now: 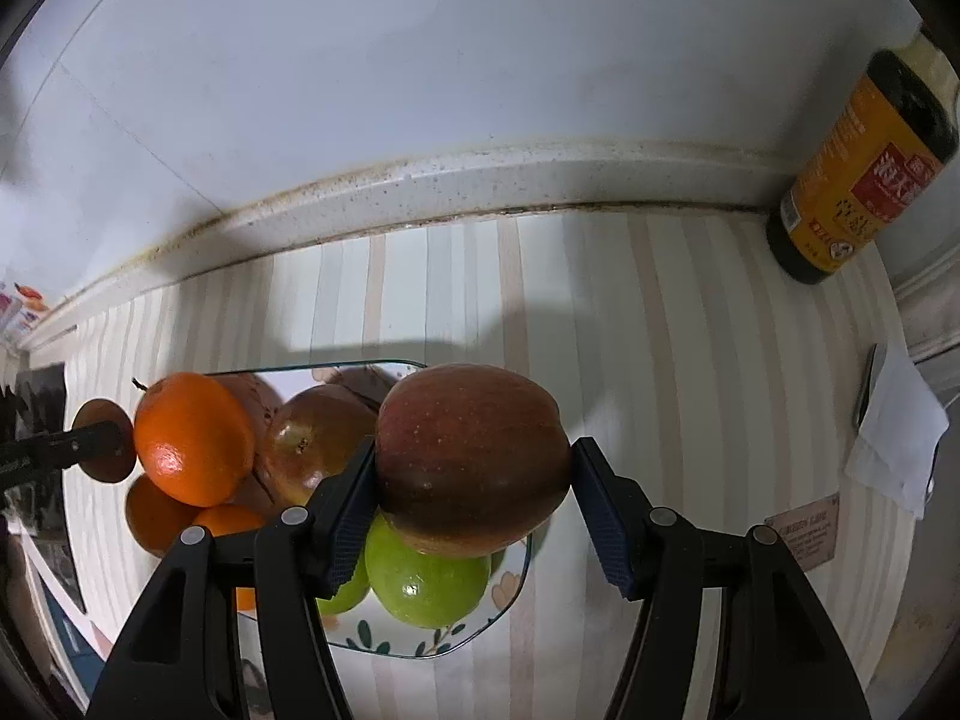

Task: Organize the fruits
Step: 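Carry the orange and red apple over the plate and open both tools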

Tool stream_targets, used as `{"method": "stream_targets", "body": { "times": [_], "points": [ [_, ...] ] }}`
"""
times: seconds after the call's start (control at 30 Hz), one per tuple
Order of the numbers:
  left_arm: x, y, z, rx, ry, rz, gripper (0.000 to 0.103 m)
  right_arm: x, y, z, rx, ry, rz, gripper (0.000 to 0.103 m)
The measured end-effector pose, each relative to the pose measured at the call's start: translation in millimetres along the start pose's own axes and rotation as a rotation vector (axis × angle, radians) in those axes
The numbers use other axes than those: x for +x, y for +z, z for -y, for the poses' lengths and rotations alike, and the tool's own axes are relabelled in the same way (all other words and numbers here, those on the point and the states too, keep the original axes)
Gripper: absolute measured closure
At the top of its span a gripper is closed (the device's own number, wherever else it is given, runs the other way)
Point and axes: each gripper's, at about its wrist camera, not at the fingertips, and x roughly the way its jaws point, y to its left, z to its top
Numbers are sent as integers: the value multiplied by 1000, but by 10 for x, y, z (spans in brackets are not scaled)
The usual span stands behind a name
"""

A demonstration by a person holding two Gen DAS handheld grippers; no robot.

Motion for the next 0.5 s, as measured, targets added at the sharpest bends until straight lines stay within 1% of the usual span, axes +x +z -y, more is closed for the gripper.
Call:
{"method": "stream_targets", "body": {
  "times": [0.13, 0.2, 0.33, 0.43, 0.5],
  "points": [
    [59, 43, -24, -21, -19, -5, 49, 27, 4, -12, -3, 9, -7, 37],
    [79, 73, -51, -28, -15, -10, 50, 38, 19, -2, 3, 26, -17, 37],
    [79, 80, -78, -28, -35, -26, 49, 72, 44, 17, 16, 52, -32, 37],
    [63, 41, -82, -19, -38, -15, 49, 85, 43, 10, 11, 72, -35, 37],
    [56, 11, -63, -9, -27, 3, 49, 82, 38, -5, 10, 83, -39, 37]
  ]
}}
